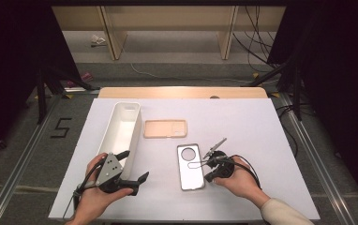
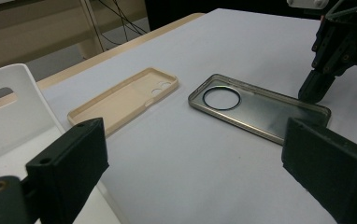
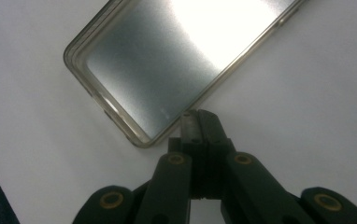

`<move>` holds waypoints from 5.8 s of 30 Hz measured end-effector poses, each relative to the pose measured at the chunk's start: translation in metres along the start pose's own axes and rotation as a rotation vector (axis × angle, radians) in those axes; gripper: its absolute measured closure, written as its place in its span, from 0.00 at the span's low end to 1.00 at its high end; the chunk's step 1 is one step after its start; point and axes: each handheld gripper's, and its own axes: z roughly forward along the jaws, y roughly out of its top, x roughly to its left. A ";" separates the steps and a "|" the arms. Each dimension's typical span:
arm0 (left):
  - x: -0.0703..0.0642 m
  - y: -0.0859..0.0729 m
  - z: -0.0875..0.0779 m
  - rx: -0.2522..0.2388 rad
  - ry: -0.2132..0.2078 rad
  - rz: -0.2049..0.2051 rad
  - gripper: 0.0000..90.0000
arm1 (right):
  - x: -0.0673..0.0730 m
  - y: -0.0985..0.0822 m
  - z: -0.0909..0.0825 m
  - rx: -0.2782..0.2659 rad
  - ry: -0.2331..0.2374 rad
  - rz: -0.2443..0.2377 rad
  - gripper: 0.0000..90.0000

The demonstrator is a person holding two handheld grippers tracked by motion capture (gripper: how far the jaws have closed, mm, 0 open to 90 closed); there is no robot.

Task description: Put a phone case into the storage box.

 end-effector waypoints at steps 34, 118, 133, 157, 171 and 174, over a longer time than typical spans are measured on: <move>-0.001 0.000 0.000 -0.002 -0.012 -0.003 0.08 | 0.017 0.006 -0.010 -0.013 -0.160 -0.212 0.45; -0.005 -0.001 0.002 0.007 -0.038 0.006 0.08 | 0.089 0.055 0.028 0.328 -0.151 -0.685 0.89; -0.006 -0.001 0.002 0.007 -0.040 0.007 0.08 | 0.090 0.055 0.028 0.329 -0.142 -0.663 0.98; -0.004 -0.001 0.001 0.008 -0.034 0.002 0.09 | 0.079 0.053 0.009 0.220 -0.078 -0.597 0.99; -0.004 -0.001 0.001 0.007 -0.031 0.001 0.10 | 0.073 0.045 -0.007 0.095 -0.055 -0.564 0.99; -0.004 -0.001 0.001 0.005 -0.030 -0.002 0.10 | 0.070 0.044 -0.013 0.054 -0.052 -0.554 0.99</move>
